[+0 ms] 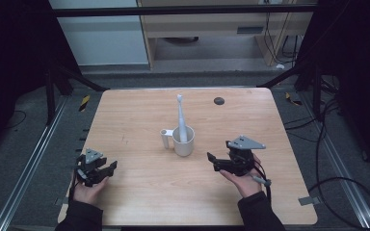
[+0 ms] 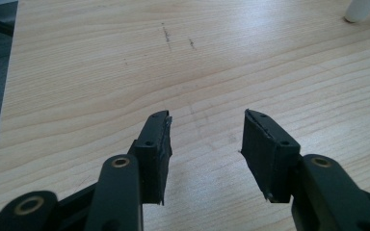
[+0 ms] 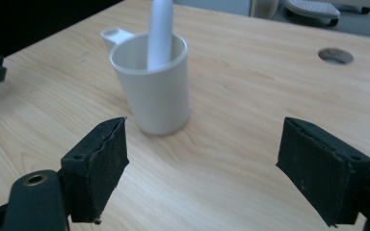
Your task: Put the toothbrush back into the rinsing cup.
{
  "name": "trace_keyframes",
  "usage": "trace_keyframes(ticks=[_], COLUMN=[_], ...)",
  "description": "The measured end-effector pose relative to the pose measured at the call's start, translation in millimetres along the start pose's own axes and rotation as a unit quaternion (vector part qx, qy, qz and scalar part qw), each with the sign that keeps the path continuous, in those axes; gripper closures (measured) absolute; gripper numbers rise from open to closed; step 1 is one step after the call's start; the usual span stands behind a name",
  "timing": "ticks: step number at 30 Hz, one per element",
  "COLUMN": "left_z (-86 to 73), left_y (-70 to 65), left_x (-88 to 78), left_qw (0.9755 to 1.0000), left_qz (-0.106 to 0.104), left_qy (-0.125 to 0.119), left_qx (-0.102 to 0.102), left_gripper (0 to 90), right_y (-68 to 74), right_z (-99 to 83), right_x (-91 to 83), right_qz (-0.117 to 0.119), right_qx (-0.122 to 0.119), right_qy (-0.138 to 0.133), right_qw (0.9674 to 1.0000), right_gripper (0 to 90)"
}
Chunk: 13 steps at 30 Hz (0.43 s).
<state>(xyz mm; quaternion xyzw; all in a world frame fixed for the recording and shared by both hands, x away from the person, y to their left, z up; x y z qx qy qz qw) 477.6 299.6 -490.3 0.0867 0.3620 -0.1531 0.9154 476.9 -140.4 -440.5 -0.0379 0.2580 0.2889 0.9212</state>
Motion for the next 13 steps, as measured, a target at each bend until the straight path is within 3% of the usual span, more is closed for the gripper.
trace_keyframes(ticks=[4, 7, 13], left_z=[-0.2, -0.7, -1.3], left_y=[-0.7, 0.3, 0.8], left_x=[0.5, 1.6, 3.1], left_qw=[1.0, 1.0, 1.0], left_qz=[-0.001, -0.003, -0.002], left_qy=[0.0, 0.001, 0.001], left_qx=[0.002, 0.002, 0.004], left_gripper=[49.5, 47.3, 44.0], right_y=[-11.2, -28.5, -49.0], right_z=[-17.5, -35.9, -53.4], right_x=[-7.6, -17.3, -29.7], right_qz=[-0.013, -0.033, -0.057], right_qx=[0.003, 0.015, 0.037], right_qy=[0.018, 0.031, 0.036], right_qw=[0.9997, 0.9989, 0.997], right_gripper=[17.5, 17.6, 17.2])
Point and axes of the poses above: each handheld gripper's, and its own axes: x roughly forward along the jaws, z roughly out of its top, y roughly to its left, the point moved 3 cm from there along x, roughly forward along the jaws, and after that the axes turned 2 degrees about y, right-handed, at the moved point
